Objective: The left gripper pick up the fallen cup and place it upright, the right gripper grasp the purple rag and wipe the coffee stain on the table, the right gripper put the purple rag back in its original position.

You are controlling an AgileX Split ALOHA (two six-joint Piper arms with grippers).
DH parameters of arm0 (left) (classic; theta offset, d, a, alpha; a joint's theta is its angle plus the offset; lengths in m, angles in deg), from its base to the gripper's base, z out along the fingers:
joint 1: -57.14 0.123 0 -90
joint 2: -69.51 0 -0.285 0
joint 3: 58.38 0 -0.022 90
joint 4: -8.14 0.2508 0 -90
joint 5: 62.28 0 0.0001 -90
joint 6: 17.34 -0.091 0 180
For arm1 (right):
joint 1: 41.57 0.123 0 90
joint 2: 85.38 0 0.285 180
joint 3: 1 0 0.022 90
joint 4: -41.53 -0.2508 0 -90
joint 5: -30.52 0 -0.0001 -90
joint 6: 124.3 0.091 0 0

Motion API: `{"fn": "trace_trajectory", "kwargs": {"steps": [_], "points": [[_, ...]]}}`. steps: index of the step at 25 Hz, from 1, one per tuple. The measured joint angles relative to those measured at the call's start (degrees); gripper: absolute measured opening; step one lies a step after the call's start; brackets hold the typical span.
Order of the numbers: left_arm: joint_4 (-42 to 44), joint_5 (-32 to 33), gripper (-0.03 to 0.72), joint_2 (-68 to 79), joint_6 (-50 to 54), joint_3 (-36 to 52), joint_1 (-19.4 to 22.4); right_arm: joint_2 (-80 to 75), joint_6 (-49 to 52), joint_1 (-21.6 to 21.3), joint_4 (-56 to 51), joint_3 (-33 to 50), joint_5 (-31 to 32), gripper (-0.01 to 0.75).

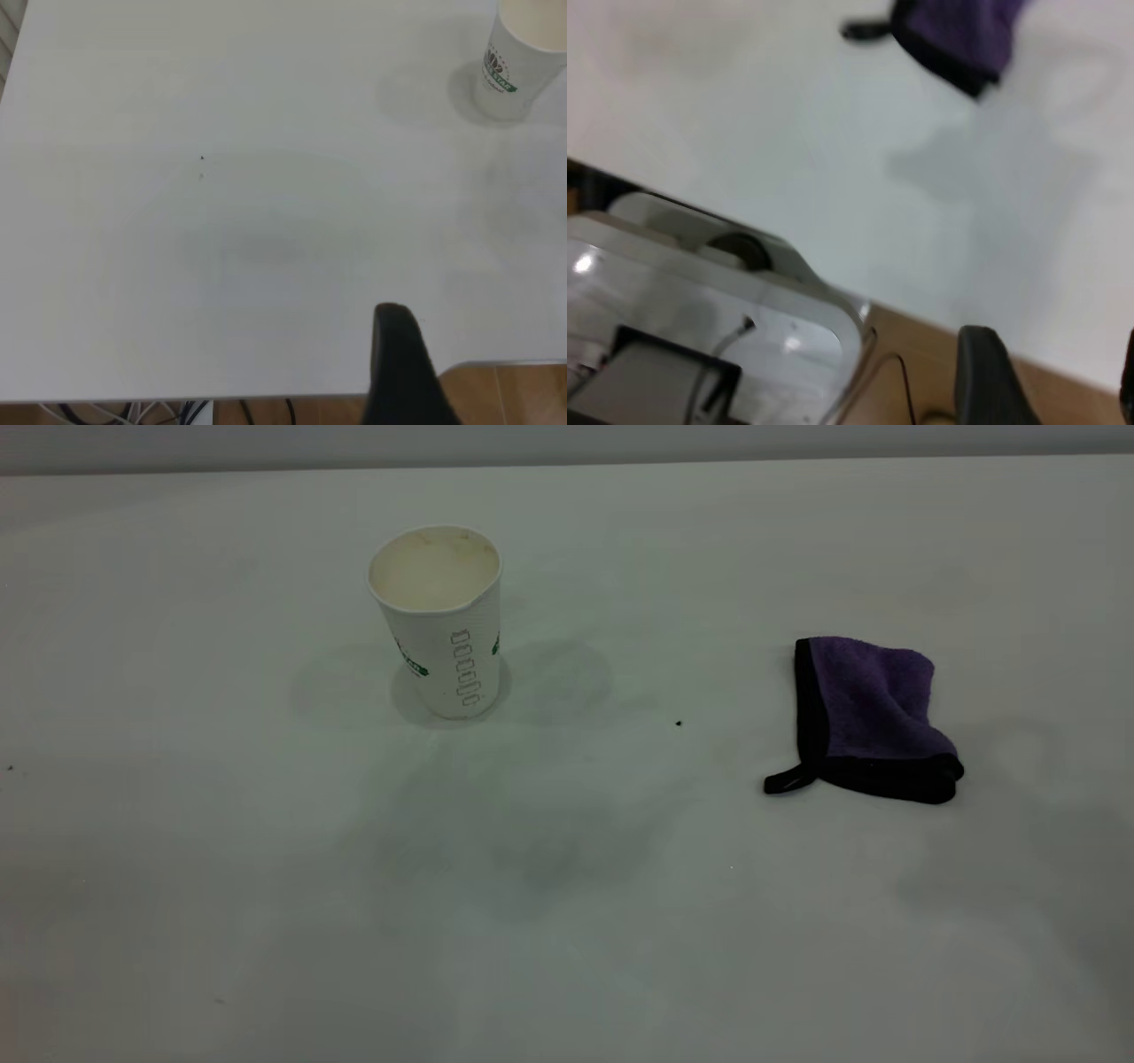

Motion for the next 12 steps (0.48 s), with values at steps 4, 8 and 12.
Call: {"fn": "trace_trajectory", "kwargs": {"steps": [4, 8, 12], "points": [[0.0, 0.0, 0.507, 0.0, 0.0, 0.0, 0.0, 11.33, 3.15, 0.0, 3.32, 12.43, 0.18, 0.401], [0.0, 0.0, 0.507, 0.0, 0.0, 0.0, 0.0, 20.76, 4.62, 0.0, 3.97, 24.46, -1.31, 0.401], [0.0, 0.0, 0.507, 0.0, 0.0, 0.0, 0.0, 30.18, 5.97, 0.0, 4.02, 34.16, -3.74, 0.401]]}}
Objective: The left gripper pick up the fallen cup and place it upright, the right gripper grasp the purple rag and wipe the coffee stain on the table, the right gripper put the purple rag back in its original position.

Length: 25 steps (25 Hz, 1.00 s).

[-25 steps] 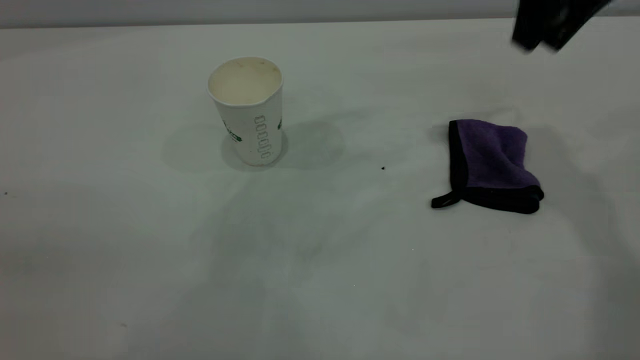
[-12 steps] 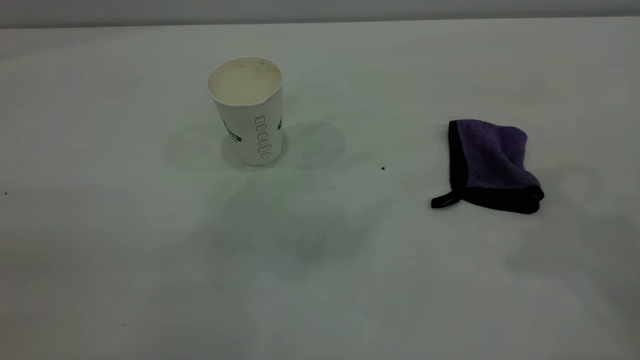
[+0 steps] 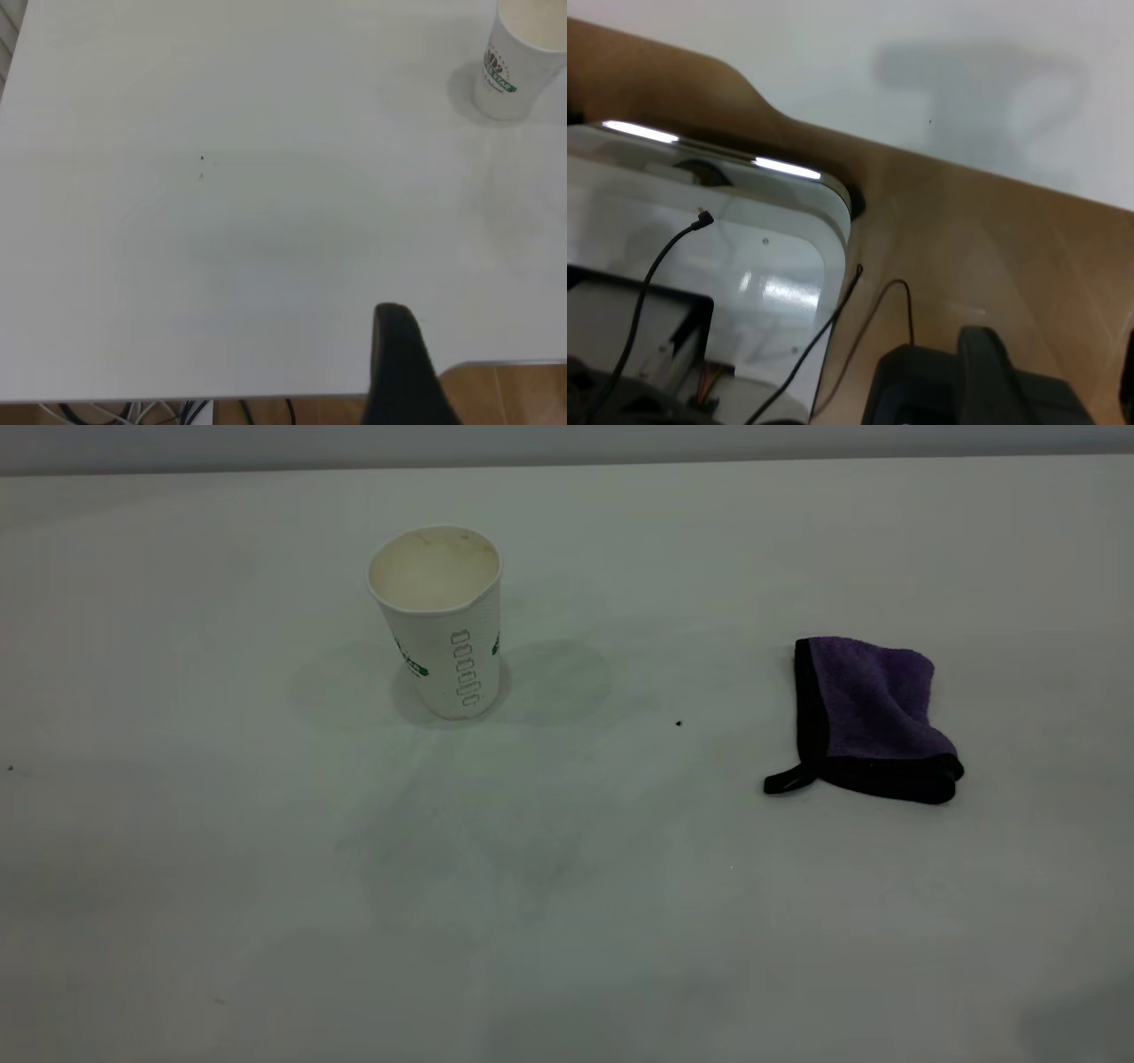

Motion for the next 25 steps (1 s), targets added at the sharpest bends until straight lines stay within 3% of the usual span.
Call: {"fn": "trace_trajectory", "kwargs": {"steps": [12, 22, 25], "points": [[0.0, 0.0, 0.507, 0.0, 0.0, 0.0, 0.0, 24.83, 4.77, 0.0, 3.84, 3.1, -2.0, 0.401], [0.0, 0.0, 0.507, 0.0, 0.0, 0.0, 0.0, 35.39, 5.13, 0.0, 3.84, 3.1, -1.53, 0.401], [0.0, 0.0, 0.507, 0.0, 0.0, 0.0, 0.0, 36.76, 5.11, -2.34, 3.84, 3.1, -1.53, 0.401]]}}
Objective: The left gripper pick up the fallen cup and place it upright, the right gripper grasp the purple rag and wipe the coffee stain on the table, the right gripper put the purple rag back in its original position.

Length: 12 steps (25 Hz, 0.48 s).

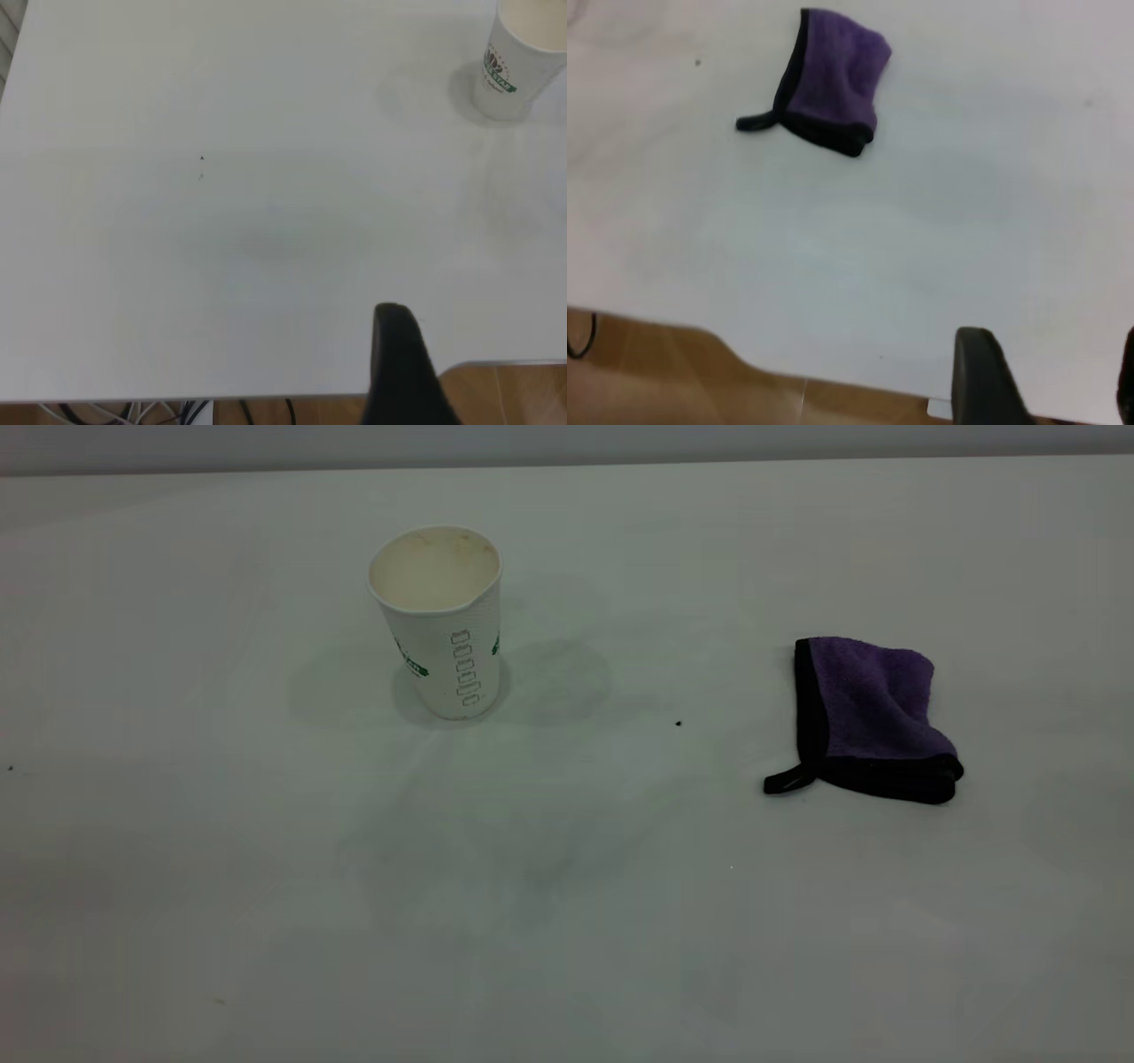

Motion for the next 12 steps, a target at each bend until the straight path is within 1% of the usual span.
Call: {"fn": "trace_trajectory", "kwargs": {"steps": [4, 12], "points": [[0.0, 0.0, 0.507, 0.0, 0.0, 0.0, 0.0, 2.13, 0.03, -5.46, -0.38, 0.0, 0.08, 0.401], [0.0, 0.05, 0.507, 0.0, 0.0, 0.0, 0.0, 11.2, 0.18, -6.14, -0.77, 0.0, 0.47, 0.401]]}}
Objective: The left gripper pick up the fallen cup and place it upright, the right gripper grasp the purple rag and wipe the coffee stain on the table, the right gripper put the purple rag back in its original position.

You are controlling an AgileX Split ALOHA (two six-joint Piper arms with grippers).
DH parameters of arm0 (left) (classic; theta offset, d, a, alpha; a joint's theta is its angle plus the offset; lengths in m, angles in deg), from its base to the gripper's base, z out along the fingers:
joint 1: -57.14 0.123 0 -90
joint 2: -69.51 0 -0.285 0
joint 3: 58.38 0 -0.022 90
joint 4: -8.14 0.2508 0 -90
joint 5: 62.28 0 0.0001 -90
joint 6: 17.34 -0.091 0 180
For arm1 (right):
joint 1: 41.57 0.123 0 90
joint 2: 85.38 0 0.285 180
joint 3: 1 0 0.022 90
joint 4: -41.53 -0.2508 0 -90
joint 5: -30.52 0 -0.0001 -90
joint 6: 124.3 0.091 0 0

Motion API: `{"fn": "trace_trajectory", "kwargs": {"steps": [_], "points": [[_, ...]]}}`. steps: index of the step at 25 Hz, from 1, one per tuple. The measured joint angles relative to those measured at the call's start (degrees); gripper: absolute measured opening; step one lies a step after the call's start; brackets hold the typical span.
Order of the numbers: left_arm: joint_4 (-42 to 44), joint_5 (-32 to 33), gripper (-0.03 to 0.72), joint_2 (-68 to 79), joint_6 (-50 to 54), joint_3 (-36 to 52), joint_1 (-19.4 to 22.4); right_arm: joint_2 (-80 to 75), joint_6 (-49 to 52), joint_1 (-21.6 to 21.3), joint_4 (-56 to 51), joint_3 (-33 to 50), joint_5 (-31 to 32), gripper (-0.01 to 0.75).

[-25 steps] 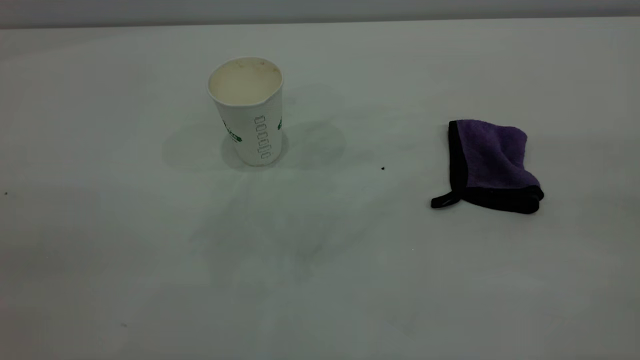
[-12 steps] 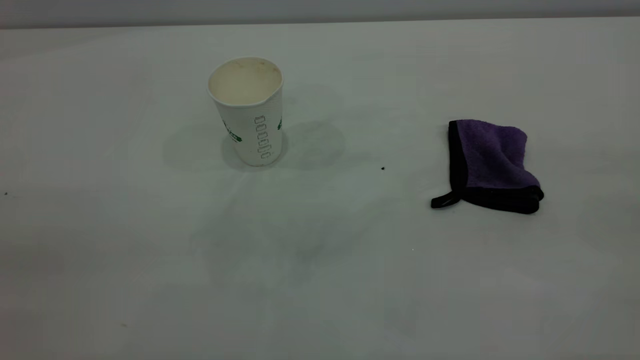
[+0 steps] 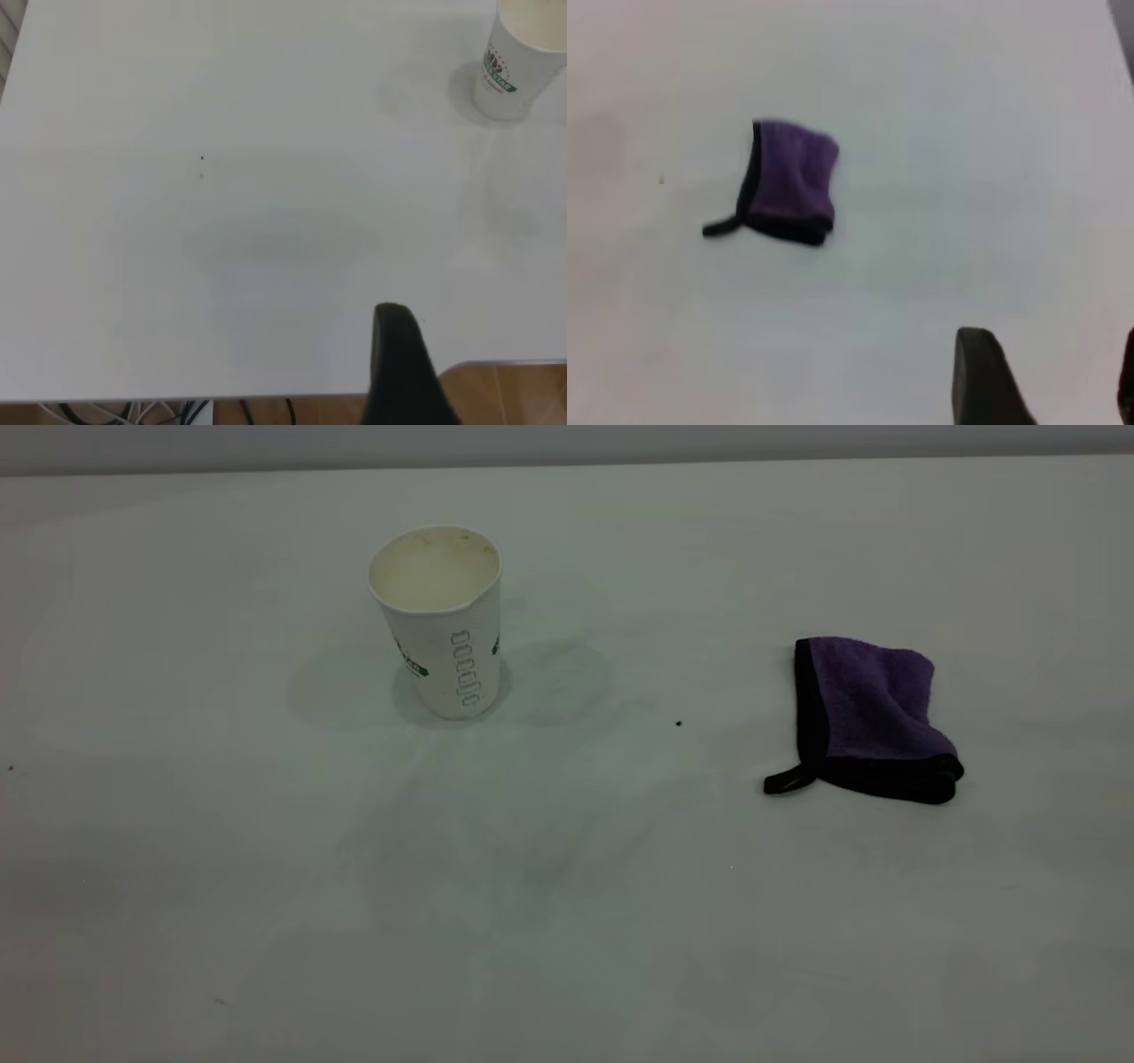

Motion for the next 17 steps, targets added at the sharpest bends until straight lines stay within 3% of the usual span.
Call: {"fn": "trace_trajectory", "kwargs": {"steps": [17], "points": [[0.0, 0.0, 0.507, 0.0, 0.0, 0.0, 0.0, 0.75, 0.17, 0.0, -0.01, 0.0, 0.41, 0.401]]}}
